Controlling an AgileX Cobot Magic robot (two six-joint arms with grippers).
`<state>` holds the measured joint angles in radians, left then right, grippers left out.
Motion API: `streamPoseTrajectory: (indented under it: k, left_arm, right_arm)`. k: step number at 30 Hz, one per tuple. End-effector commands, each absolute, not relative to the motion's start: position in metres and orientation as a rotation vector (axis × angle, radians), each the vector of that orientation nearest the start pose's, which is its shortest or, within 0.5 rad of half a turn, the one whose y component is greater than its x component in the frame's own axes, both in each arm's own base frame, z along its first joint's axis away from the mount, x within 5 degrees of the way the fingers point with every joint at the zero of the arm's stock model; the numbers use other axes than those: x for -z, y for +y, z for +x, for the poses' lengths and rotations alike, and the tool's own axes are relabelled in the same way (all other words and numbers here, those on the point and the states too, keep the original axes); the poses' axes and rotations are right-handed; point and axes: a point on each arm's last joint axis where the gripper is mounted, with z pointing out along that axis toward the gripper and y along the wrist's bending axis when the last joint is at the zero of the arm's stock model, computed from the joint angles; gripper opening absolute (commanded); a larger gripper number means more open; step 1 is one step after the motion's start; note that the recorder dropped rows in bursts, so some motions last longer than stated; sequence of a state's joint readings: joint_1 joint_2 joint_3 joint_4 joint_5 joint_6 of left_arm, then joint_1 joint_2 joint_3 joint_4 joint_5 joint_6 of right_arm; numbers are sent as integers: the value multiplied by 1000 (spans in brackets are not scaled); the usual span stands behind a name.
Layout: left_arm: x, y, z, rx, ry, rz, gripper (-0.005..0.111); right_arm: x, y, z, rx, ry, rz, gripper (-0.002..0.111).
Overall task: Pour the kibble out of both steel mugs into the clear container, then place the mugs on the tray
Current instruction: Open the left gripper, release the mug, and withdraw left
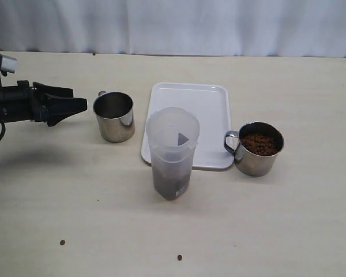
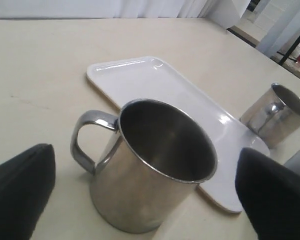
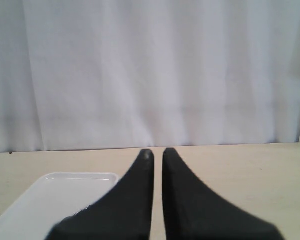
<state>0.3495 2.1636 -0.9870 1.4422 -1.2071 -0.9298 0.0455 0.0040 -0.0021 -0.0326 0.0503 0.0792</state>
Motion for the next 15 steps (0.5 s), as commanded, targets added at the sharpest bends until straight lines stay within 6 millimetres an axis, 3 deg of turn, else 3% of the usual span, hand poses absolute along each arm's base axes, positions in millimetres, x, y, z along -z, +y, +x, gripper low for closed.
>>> streamPoseTrajectory:
  k: [1,8,10,11,12,13,15]
  left_arm:
    - [-105,42,360,959,1868,441,101]
    - [-104,41,358,971,1882,467,97]
    - [-105,42,359,967,1874,441,70]
    - [-106,45,359,958,1870,430,45]
    - [-107,47,359,951,1869,432,30]
    - [-113,54,357,932,1868,438,4]
    - [-125,69,353,919,1873,380,0]
  right_arm:
    - [-210,3,56,-73,1522,-3,5]
    - [-210,3,56,-73,1522,-3,5]
    - [-210,3,56,-73,1522,-3,5]
    - [-210,3,56,-73,1522,-3,5]
    - [-210,3,56,-73,1522,-3,5]
    - [-210,3,56,-73,1522,-3,5]
    - [-210,3,56,-73,1522,-3,5]
